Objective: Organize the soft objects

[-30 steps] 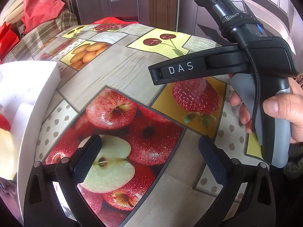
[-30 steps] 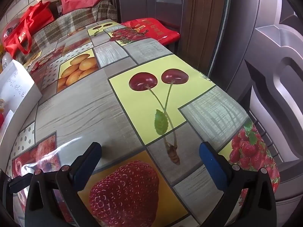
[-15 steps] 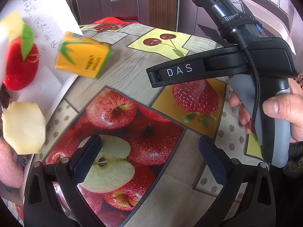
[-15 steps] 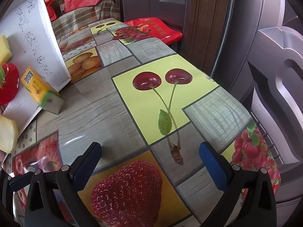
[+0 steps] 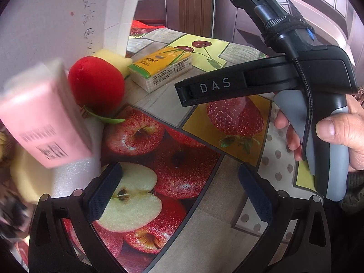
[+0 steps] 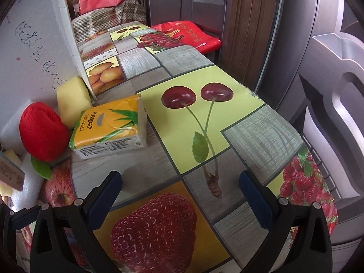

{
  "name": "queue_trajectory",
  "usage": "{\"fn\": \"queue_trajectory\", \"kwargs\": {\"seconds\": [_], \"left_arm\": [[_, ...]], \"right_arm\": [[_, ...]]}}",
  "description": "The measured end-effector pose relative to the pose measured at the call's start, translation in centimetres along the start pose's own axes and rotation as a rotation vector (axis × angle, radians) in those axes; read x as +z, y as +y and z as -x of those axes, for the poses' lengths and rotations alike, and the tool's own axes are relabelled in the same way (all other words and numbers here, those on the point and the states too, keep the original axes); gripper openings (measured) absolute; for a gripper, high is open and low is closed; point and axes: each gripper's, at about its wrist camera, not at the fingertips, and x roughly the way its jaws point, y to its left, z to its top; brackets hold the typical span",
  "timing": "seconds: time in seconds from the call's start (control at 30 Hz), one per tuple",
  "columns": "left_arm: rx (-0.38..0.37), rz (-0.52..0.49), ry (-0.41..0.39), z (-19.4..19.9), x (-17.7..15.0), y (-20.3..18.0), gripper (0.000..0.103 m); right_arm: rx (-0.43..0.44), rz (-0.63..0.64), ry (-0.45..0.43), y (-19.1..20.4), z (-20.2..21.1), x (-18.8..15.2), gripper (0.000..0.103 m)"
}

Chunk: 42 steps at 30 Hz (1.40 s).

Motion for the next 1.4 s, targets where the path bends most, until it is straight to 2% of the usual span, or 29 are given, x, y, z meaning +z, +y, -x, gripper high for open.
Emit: {"fn": "queue_trajectory", "kwargs": {"seconds": [1.4], "left_arm": [[-0.002,0.001,0.0,-0.17,0.0,-0.02,0.102]], "right_arm": [[0.007,0.003,0.003,0.47,-0.18,0.32,0.103]]}}
